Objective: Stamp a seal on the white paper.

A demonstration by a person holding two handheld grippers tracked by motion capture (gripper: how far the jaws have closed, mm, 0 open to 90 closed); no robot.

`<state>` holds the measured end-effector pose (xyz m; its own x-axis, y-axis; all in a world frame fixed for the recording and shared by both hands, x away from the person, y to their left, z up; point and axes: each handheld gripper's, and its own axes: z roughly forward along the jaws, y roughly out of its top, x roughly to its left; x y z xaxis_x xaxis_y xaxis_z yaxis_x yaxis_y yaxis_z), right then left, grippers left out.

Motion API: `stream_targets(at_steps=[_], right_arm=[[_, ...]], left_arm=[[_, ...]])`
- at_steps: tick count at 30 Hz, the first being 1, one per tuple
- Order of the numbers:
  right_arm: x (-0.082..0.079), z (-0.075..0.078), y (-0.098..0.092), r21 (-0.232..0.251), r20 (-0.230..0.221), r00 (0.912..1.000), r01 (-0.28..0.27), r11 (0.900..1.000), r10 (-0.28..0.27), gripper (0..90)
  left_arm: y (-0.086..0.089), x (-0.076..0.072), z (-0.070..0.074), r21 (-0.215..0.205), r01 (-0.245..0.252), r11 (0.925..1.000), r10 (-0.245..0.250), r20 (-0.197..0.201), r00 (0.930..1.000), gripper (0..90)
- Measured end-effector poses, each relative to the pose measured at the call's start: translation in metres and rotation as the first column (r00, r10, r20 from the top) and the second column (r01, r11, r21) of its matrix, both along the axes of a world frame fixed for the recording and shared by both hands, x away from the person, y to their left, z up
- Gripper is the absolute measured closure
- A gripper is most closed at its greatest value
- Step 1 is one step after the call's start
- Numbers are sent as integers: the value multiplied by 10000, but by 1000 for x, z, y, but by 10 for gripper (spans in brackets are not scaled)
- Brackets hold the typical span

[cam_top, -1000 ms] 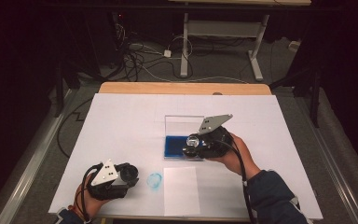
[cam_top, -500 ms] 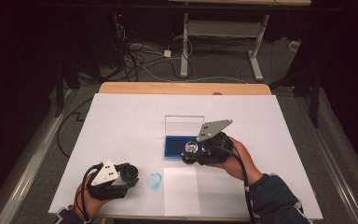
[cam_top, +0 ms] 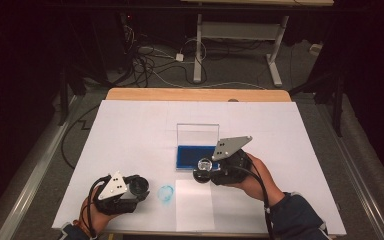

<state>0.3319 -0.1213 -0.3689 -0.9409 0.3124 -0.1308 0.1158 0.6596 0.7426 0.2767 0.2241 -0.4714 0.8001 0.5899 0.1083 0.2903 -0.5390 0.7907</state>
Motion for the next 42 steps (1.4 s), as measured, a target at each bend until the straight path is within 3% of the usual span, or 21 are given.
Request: stream_targets(at_steps=[18,30,35,42], right_arm=[[-11,-20,11,-266,-295,9994,-201,9994,193,563],[-26,-40,23,-361,-658,9956,-690,9970,666,563],[-29,-51,27,-710,-715,9948,-770,9945,719,563],[-31,-59,28,-790,-728,9948,-773,9939,716,563]], left_arm=[[-3,-3,4,120,150,9998,-152,197,9997,362],[-6,-3,4,143,205,9997,-208,208,9996,362],[-6,-3,4,143,202,9997,-205,227,9995,362],[-6,-3,4,166,226,9996,-229,226,9995,362]])
